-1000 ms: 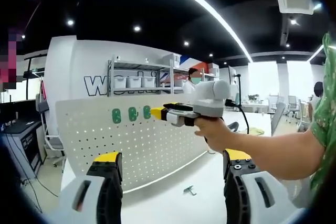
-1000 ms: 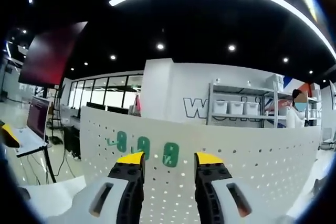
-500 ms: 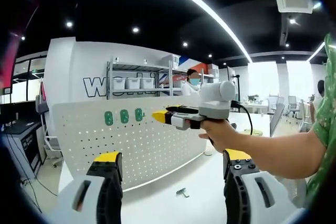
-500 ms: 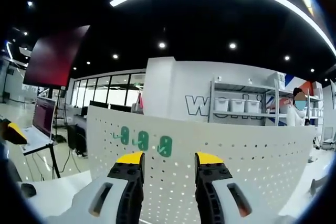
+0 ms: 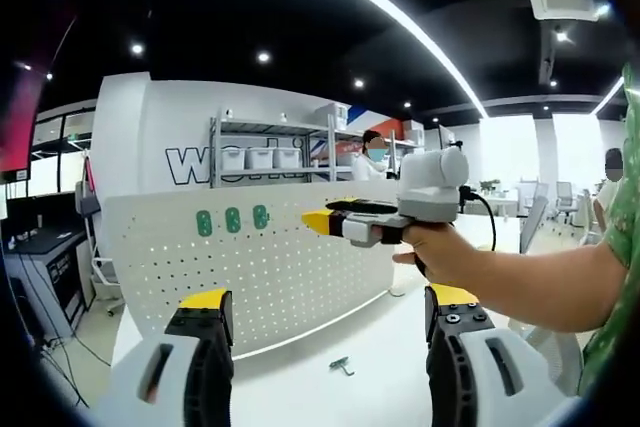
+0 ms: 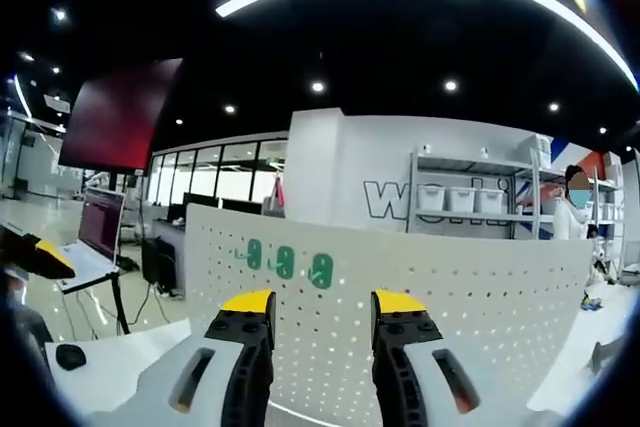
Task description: Insert the hook assembly into the mounting plate slot until the hook locks in place.
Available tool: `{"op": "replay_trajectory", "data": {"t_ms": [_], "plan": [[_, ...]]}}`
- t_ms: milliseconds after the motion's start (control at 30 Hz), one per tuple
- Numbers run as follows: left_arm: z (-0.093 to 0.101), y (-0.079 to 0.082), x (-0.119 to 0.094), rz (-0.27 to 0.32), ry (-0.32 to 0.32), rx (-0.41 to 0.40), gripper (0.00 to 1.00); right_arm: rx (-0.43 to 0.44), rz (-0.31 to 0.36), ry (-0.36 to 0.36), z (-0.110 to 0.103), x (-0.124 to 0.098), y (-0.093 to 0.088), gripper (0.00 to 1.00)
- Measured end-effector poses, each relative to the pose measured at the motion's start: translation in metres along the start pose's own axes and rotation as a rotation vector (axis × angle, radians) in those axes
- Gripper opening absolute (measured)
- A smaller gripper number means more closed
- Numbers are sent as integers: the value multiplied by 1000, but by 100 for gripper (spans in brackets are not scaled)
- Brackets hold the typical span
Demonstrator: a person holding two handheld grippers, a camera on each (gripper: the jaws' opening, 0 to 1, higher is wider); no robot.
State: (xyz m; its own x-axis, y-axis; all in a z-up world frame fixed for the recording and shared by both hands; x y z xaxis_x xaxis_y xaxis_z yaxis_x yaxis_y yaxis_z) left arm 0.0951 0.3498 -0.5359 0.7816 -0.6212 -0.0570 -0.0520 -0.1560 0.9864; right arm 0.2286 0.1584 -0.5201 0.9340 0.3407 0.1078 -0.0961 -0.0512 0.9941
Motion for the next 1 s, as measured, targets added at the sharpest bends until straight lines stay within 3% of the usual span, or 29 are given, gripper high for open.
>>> {"op": "replay_trajectory", "data": {"t_ms": [467, 1000], "plan": [[8, 1, 5, -1, 26, -2, 81, 1, -33, 47, 10, -33, -5, 38], [16, -15, 18, -24, 14, -18, 81, 9, -168, 90, 21, -69, -58, 38]]}}
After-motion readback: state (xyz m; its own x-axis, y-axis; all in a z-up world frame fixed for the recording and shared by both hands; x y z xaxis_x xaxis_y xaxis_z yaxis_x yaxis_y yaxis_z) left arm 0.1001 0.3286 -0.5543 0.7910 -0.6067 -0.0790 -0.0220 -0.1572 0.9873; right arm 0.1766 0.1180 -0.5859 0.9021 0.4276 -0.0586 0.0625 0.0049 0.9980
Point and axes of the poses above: the point that each gripper's makers call its tool centre point, and the gripper's own axes: x roughly forward along the fingers, z roughly to its right, y roughly out of its top, the point moved 8 cm from there along -x, roughly backward along the fingers, and after that the axes turned 8 degrees about x, right-handed, at the moved point
